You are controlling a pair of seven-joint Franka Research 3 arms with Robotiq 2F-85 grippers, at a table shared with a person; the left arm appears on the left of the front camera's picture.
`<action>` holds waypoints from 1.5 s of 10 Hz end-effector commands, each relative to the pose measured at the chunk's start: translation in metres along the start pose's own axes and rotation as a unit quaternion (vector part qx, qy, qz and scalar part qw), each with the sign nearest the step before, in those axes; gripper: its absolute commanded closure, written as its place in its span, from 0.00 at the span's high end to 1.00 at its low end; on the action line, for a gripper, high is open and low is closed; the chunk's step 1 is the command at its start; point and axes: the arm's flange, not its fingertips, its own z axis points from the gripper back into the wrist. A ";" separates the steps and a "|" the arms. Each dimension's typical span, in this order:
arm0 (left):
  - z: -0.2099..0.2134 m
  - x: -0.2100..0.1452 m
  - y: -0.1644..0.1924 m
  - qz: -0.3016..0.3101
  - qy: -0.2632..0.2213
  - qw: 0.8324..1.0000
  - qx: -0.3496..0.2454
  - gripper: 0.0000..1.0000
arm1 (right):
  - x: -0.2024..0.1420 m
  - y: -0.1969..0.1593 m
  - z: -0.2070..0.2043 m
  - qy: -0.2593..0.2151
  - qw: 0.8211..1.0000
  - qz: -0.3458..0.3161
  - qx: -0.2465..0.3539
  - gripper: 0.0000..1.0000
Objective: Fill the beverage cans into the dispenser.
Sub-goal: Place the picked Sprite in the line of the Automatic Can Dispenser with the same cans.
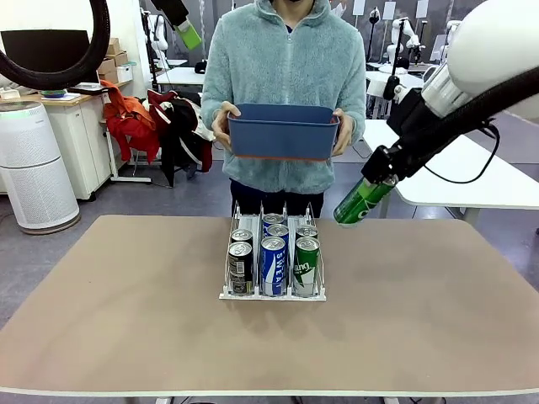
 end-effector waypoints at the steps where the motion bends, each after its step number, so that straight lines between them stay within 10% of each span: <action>1: 0.000 -0.003 0.000 -0.002 0.006 1.000 0.000 1.00 | -0.010 0.023 -0.015 -0.023 0.999 -0.031 -0.001 0.58; 15: 0.000 -0.003 0.000 -0.002 0.006 1.000 0.000 1.00 | -0.033 0.040 -0.092 0.094 0.995 0.005 0.014 0.58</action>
